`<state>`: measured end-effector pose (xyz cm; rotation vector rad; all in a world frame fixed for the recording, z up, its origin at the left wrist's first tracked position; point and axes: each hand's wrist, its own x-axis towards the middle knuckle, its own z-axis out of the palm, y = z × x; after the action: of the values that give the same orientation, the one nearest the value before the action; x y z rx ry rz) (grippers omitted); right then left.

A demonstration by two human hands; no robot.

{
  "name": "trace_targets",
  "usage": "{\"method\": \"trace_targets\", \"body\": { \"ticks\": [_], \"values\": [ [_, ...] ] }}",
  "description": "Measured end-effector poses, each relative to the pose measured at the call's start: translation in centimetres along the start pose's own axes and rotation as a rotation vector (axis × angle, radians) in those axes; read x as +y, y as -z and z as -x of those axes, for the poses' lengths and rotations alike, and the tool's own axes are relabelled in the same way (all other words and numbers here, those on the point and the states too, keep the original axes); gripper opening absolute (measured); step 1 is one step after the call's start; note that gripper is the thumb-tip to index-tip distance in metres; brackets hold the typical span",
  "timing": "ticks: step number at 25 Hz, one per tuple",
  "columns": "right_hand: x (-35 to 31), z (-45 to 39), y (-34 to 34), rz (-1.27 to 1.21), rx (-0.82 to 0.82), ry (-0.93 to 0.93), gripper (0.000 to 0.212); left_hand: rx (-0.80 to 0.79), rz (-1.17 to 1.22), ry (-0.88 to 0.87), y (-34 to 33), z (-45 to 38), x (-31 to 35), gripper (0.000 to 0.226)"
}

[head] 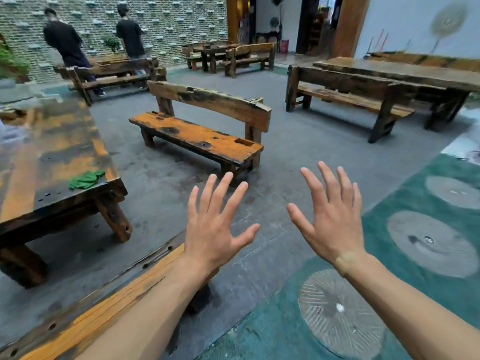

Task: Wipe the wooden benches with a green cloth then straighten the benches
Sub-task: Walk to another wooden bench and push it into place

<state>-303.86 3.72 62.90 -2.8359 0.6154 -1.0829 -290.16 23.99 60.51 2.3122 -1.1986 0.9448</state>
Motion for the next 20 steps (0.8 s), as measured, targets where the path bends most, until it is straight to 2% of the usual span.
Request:
{"method": "trace_targets", "body": {
  "ticks": [7, 10, 17, 20],
  "values": [
    [13.8, -1.9, 8.8, 0.122, 0.029, -0.095, 0.069, 0.004, 0.092, -0.003, -1.9, -9.8, 11.0, 0.082],
    [18.0, -2.1, 10.4, 0.147, 0.018, -0.152, 0.068, -0.008, 0.138, -0.018, -2.8, -12.4, 14.0, 0.080],
    [24.5, -2.0, 6.5, 0.201, -0.197, -0.231, 0.061, -0.174, 0.161, -0.078, -10.6, -13.8, 16.2, 0.067],
    [25.9, -5.0, 3.4, 0.196, -0.266, -0.215, 0.052, -0.166, 0.194, -0.103, -14.7, -15.6, 15.1, 0.054]
  ]
}}
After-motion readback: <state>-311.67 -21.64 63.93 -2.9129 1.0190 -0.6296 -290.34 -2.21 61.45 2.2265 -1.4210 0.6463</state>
